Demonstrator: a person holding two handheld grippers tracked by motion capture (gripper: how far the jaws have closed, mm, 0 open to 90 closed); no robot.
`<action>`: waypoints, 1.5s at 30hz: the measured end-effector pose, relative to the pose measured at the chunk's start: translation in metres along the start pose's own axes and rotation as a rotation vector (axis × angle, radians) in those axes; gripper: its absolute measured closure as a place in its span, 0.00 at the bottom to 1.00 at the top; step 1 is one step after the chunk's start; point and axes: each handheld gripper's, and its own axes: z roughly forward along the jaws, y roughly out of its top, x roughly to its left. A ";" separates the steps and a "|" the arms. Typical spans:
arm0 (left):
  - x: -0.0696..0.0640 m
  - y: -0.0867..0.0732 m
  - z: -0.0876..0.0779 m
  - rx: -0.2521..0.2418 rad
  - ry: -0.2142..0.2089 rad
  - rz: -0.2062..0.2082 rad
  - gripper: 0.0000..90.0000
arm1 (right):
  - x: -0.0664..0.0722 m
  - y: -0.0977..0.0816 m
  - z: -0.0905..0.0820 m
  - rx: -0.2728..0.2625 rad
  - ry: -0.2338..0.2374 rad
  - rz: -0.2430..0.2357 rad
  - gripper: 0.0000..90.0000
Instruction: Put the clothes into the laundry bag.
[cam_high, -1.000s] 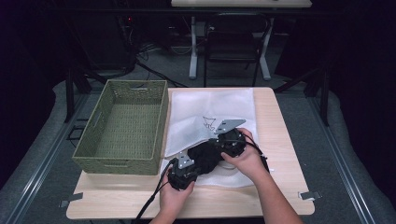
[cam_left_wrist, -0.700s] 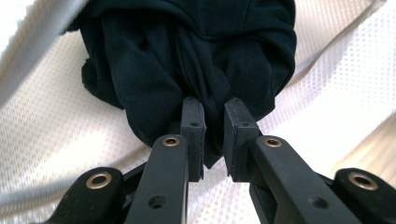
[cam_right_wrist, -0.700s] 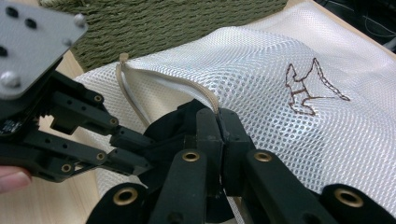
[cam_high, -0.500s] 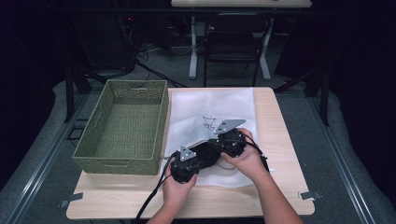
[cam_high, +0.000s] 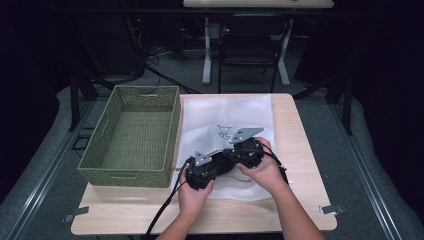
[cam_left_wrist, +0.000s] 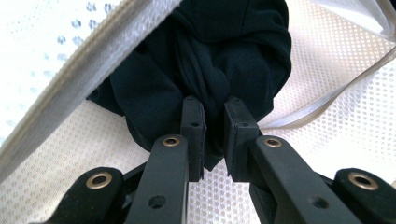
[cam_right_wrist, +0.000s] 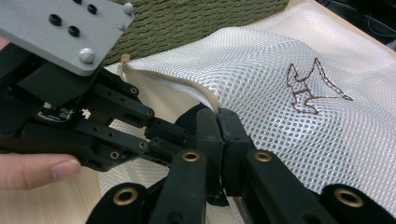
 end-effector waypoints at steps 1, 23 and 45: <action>0.000 0.001 0.000 -0.002 0.000 -0.001 0.89 | 0.000 0.000 0.000 0.000 -0.001 0.000 0.99; 0.006 0.016 0.008 -0.014 0.017 -0.020 0.89 | 0.000 -0.001 0.002 0.005 0.005 -0.002 0.99; 0.011 0.018 0.018 -0.018 0.046 -0.042 0.89 | 0.000 -0.002 0.004 0.016 0.011 -0.003 0.99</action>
